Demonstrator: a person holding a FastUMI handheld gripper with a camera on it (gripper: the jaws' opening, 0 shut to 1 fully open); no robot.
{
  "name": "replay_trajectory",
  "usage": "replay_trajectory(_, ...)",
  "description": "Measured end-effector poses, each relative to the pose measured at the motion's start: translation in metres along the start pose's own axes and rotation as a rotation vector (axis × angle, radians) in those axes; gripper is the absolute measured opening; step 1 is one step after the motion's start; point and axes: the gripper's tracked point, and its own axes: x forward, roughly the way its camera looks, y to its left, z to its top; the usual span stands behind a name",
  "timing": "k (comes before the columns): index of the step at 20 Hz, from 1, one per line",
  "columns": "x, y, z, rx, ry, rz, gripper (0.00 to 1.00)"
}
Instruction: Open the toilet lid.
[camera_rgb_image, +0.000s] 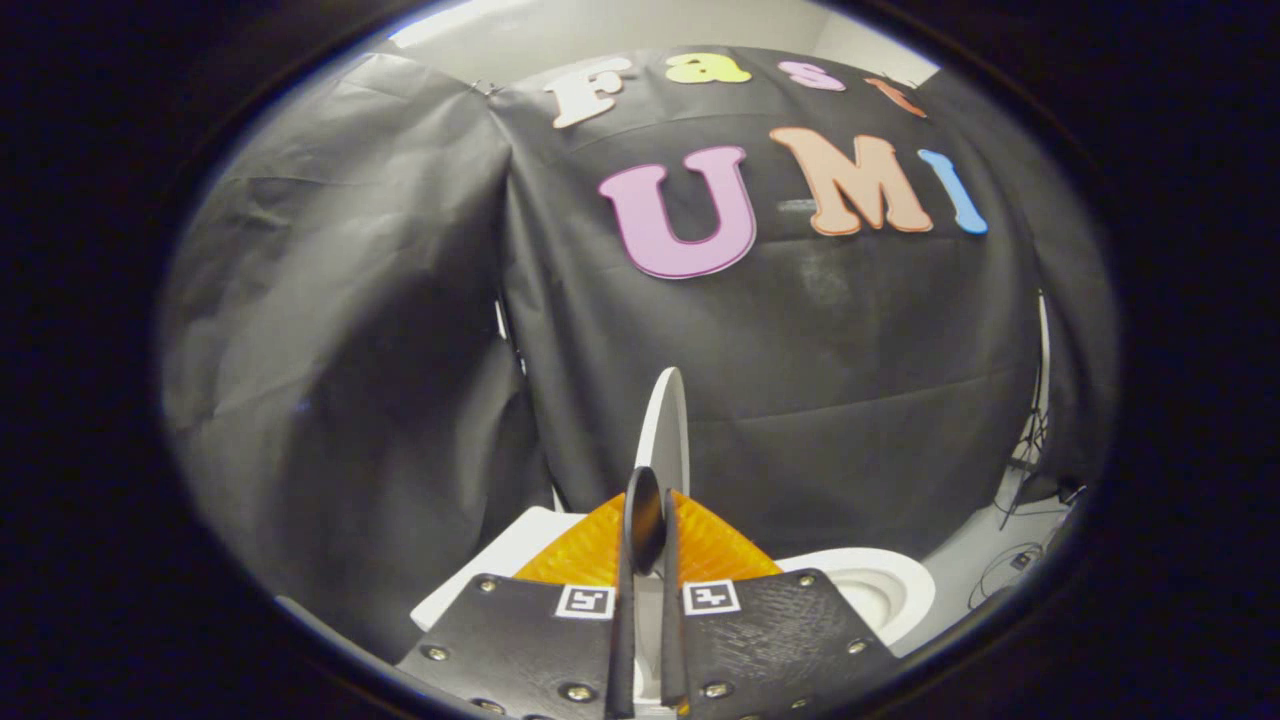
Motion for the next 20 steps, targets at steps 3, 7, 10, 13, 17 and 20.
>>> replay_trajectory(3, 0.0, 0.014, -0.002, 0.016, -0.017, 0.018, 0.11)
replay_trajectory(7, 0.005, 0.033, -0.004, -0.009, -0.019, 0.056, 0.11)
replay_trajectory(10, 0.008, 0.051, -0.008, -0.03, -0.017, 0.09, 0.11)
replay_trajectory(13, 0.01, 0.064, -0.013, -0.023, -0.014, 0.116, 0.11)
replay_trajectory(17, 0.013, 0.079, -0.016, -0.028, -0.008, 0.15, 0.11)
replay_trajectory(20, 0.014, 0.089, -0.021, -0.026, 0.0, 0.172, 0.11)
